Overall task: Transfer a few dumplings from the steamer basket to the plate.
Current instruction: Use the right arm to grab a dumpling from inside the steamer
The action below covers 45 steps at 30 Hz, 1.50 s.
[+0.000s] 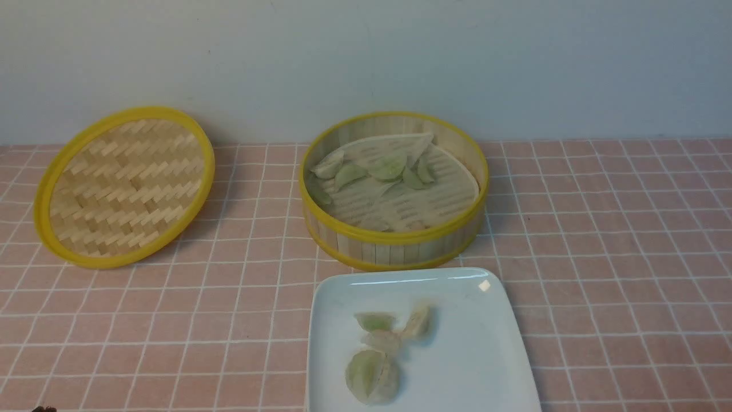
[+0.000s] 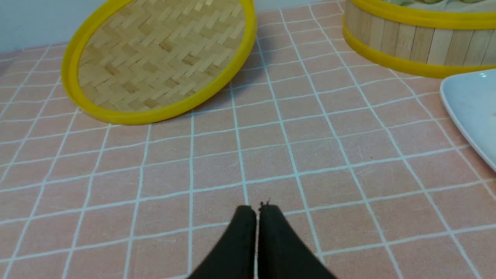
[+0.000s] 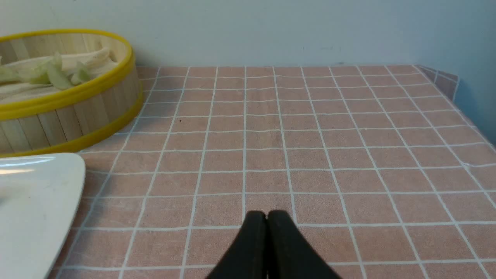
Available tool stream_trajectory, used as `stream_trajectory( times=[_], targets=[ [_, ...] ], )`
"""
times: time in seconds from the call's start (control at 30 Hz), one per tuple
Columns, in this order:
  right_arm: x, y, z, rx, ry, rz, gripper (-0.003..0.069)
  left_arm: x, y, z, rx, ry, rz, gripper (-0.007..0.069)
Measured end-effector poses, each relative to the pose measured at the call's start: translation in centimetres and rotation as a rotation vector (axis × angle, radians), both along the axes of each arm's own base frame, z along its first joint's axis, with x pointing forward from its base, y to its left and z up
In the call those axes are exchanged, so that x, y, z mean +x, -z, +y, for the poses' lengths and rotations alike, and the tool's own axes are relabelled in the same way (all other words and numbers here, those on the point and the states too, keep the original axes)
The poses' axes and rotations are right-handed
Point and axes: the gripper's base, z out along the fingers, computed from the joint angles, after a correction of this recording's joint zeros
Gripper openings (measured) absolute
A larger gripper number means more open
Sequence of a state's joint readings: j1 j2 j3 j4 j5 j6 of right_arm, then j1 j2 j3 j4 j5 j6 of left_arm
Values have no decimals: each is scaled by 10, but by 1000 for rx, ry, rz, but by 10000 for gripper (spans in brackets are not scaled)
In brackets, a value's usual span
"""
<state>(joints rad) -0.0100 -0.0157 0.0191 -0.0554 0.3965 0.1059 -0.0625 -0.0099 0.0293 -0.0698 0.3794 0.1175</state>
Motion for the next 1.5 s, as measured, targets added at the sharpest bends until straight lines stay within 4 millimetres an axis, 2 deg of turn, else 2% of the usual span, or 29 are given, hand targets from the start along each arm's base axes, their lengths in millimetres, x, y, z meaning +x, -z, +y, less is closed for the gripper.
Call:
stream_trajectory(
  times=[0.7, 0.83, 0.87, 0.9, 0.93, 0.97, 1.13, 1.23, 1.3, 1.43, 1.5],
  targets=[
    [0, -1, 0, 20, -1, -16, -14, 0, 0, 0, 0, 0, 0, -6],
    [2, -9, 3, 242, 2, -131, -14, 0, 0, 0, 0, 0, 0, -6],
    [3, -18, 3, 425, 10, -230, -14, 0, 0, 0, 0, 0, 0, -6],
    [3, -20, 3, 448, 11, -255, -14, 0, 0, 0, 0, 0, 0, -6],
    [2, -27, 1, 639, 25, -340, -14, 0, 0, 0, 0, 0, 0, -6],
    [1, -31, -1, 724, 34, -383, -14, 0, 0, 0, 0, 0, 0, -6],
    [-2, -41, -10, 967, 80, -538, -14, 0, 0, 0, 0, 0, 0, -6],
    [-3, -48, -11, 1020, 73, -561, -14, 0, 0, 0, 0, 0, 0, -6],
    [-8, -72, -5, 933, -7, -542, -14, 0, 0, 0, 0, 0, 0, -6],
    [-9, -143, 11, 634, -139, -361, -14, 0, 0, 0, 0, 0, 0, -6],
    [5, -172, 17, 502, -164, -181, -14, 0, 0, 0, 0, 0, 0, -6]
  ],
)
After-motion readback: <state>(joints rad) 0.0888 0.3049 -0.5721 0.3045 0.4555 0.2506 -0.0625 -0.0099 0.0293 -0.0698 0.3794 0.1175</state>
